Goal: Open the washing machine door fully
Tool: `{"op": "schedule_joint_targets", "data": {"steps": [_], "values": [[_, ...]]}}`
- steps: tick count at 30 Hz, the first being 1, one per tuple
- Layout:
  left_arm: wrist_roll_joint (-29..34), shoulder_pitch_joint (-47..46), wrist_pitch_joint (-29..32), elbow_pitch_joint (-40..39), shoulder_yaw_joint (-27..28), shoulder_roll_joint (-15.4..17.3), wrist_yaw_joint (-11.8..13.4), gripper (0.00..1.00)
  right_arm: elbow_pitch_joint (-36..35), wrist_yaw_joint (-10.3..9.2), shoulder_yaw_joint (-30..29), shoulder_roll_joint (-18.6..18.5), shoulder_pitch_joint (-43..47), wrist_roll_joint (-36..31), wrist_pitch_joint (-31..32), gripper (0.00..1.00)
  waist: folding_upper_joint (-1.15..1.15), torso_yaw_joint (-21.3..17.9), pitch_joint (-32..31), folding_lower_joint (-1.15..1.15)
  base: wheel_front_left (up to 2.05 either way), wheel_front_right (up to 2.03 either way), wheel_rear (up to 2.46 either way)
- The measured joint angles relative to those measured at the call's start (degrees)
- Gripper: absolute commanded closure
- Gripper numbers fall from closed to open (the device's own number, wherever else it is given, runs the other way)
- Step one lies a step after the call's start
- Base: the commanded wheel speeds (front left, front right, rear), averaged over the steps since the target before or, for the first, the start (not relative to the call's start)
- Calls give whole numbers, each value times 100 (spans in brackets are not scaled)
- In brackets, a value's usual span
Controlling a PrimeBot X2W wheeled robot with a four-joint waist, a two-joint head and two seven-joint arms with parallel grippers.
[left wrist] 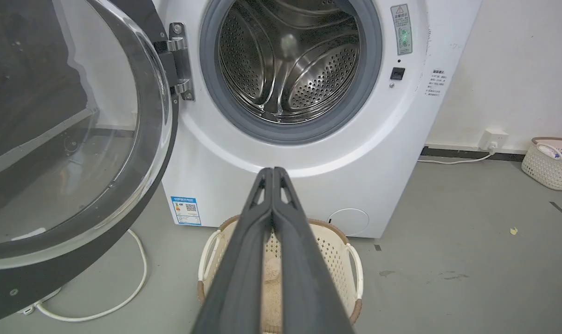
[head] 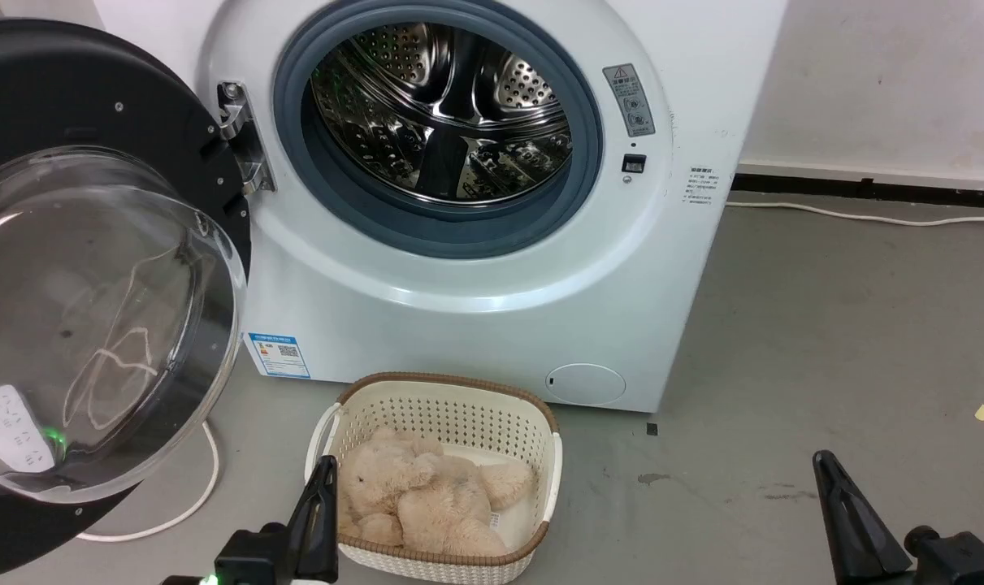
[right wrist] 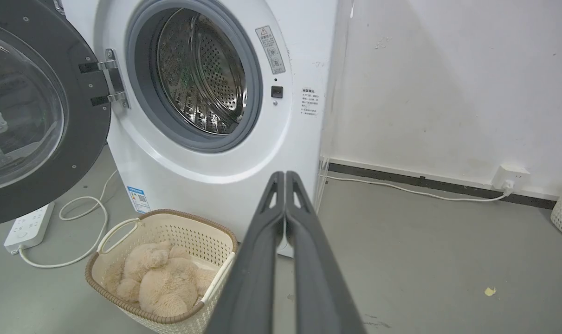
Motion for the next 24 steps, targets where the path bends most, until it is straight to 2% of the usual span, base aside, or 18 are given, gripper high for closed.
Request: {"op": "schedule_joint_targets", "data": {"steps": [24], "values": [[154, -34, 277, -98, 199, -54, -99, 100, 34, 0, 85, 0, -128, -19, 259, 100, 0, -23, 29, 0, 0, 0, 0]]}}
